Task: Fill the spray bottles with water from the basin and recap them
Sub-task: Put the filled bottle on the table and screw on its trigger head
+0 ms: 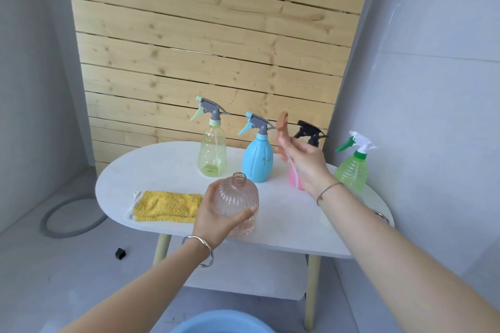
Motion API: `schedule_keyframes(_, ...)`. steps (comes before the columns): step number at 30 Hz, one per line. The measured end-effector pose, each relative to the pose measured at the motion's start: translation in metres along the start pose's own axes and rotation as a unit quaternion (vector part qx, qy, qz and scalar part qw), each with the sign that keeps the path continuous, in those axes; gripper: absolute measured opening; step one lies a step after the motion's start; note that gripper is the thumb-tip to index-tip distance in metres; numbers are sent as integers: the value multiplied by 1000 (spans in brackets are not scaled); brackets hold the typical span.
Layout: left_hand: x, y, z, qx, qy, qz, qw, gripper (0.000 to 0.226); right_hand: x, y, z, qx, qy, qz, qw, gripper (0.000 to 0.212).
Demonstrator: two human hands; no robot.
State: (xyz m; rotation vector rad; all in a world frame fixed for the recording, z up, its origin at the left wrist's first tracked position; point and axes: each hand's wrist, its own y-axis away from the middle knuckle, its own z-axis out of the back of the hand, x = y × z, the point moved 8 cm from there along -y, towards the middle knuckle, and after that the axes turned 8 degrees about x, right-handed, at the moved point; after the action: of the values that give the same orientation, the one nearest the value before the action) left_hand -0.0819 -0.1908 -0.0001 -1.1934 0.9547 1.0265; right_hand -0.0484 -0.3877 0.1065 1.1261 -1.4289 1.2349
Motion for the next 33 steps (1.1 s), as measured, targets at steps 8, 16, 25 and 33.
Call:
schedule_keyframes(8,13,-2,-33,-1,10,20,1000,78,77,-7,-22,18,-113,67,991,13)
schedule_keyframes(16,17,-2,-34,-4,24,21,999,83,82,-4,-38,29,-130,52,990,4)
schedule_keyframes(25,20,-4,-34,11,16,18,1000,82,42,-12,-51,4,-108,38,993,29)
schedule_keyframes(33,19,-4,-35,12,30,16,999,79,-1,-8,-44,65,-29,29,997,23)
